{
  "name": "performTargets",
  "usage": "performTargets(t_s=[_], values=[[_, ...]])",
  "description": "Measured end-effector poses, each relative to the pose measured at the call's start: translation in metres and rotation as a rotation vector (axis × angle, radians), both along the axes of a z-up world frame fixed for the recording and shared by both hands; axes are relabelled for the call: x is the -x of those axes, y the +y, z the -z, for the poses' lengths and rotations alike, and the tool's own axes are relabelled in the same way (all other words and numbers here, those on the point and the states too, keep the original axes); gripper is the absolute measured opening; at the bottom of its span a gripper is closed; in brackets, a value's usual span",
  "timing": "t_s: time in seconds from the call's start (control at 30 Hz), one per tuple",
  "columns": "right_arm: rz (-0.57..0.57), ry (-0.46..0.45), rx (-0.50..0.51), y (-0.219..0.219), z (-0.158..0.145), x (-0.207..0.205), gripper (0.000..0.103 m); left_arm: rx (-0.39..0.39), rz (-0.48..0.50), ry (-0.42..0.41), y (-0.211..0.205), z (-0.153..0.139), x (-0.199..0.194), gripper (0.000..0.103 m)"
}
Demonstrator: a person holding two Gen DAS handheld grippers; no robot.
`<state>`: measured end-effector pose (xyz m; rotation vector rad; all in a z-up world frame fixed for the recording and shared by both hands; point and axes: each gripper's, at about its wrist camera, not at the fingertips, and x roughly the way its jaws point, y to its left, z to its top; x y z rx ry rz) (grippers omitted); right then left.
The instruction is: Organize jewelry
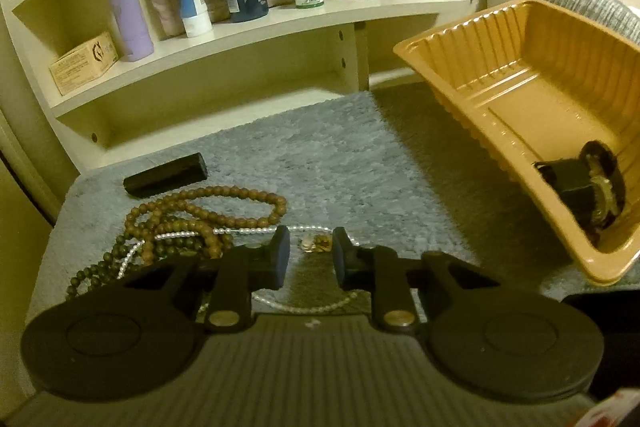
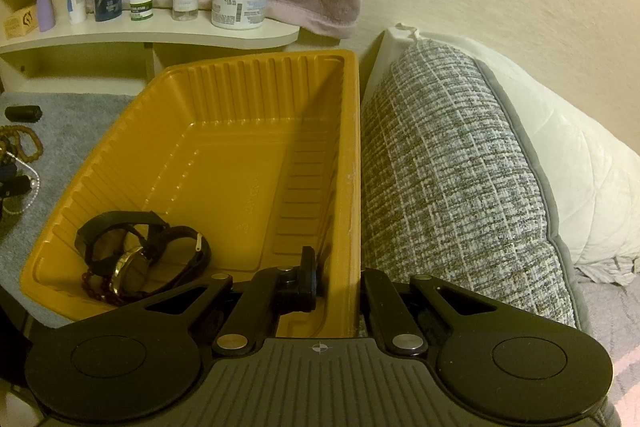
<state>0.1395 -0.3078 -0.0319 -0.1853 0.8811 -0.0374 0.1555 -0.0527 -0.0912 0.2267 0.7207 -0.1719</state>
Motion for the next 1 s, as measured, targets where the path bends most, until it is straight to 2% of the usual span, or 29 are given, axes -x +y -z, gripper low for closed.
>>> performTargets(t_s=[0.1, 0.3, 0.63, 1.0], values=[[-0.003, 0.000, 0.002, 0.000, 0.000, 0.000, 0.005, -0.012, 0.012, -0.009, -0.002, -0.001, 0.001, 0.020], [-0.002, 0.001, 0.001, 0.000, 0.001, -0.001, 0.005, 0.024, 0.057, 0.003, -0.010, -0.002, 0.003, 0.015], [-0.002, 0.000, 0.002, 0.000, 0.001, -0.001, 0.005, 0.017, 0.024, 0.008, -0.007, 0.004, -0.008, 0.016], [-0.004, -0.001, 0.005, 0.000, 0.001, -0.001, 0.005, -0.009, 0.040, 0.003, -0.009, 0.004, -0.008, 0.015]])
